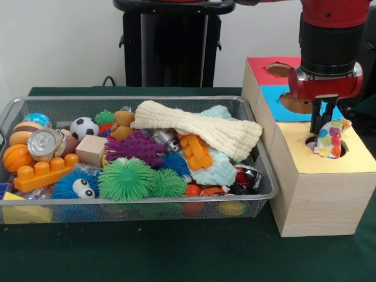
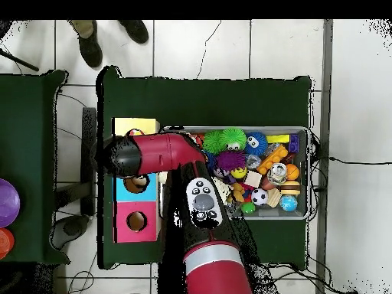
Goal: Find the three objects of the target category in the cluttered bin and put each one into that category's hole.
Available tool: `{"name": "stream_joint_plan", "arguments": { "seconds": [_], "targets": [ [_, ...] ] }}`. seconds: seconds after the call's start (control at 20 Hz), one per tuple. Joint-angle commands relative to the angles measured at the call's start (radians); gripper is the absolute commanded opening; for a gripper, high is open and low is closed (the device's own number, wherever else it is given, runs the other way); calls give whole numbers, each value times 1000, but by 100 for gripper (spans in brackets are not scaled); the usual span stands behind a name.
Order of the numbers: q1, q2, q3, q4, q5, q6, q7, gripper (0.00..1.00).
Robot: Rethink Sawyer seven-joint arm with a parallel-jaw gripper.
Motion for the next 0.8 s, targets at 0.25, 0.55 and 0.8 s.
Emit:
{"name": "stream_joint_plan", "arguments": {
  "seconds": [0.25,0.55,0.8],
  "targets": [
    [-75,54,92,27,-25,56,-56,0],
    [-94,14,109,-15,-25,165,-87,0],
    [-116,-3,129,-15,-22,205,-107,0]
  ]
}}
